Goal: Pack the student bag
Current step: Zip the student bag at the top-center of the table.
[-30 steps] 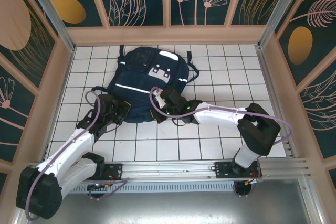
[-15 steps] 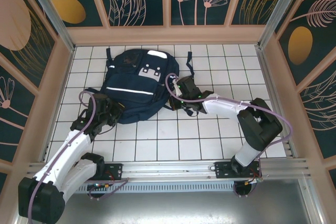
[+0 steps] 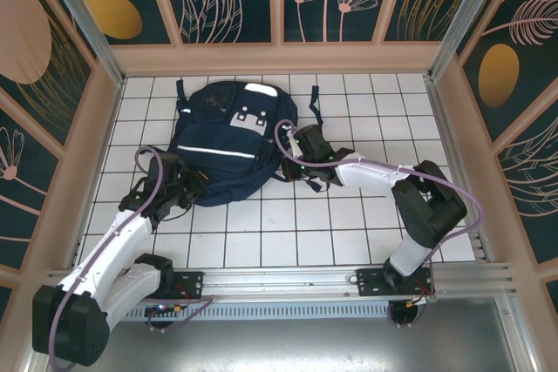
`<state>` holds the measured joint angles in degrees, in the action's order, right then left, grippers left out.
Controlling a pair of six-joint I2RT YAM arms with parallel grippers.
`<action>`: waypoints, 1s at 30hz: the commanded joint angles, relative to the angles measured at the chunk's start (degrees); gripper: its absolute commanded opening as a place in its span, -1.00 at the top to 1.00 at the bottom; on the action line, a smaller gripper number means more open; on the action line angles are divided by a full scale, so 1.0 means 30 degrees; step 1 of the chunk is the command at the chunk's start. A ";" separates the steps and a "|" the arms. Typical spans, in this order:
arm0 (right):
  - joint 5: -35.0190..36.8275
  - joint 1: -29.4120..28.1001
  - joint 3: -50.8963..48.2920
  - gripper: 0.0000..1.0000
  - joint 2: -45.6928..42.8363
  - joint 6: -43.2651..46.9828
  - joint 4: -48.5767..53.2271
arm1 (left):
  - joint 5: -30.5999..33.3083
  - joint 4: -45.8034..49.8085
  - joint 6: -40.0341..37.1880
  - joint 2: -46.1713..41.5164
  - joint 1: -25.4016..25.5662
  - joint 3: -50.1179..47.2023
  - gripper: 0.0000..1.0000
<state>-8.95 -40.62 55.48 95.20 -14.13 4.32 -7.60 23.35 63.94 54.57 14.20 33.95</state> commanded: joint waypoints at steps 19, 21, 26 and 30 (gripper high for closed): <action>0.3508 0.4312 0.1229 0.08 0.0342 -0.2282 -0.0401 | 0.3450 0.3727 -0.4366 0.0416 -0.2817 0.3162 1.00; 0.3395 0.4355 0.0935 -0.01 -0.0444 -0.2350 -0.0606 | 0.3339 0.3644 -0.4204 0.0342 -0.2813 0.3112 1.00; 0.3686 0.4486 0.0611 -0.13 -0.1779 -0.2146 -0.0352 | 0.2565 0.3117 -0.3698 0.0329 -0.2828 0.2711 1.00; 0.3788 0.4484 0.0251 -0.14 -0.2229 -0.2145 -0.0349 | 0.2458 0.2905 -0.3502 0.0542 -0.2824 0.2469 1.00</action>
<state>0.51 -27.03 57.80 90.02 -20.29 3.57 -2.52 34.87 53.43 57.12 6.04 41.30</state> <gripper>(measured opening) 0.570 0.055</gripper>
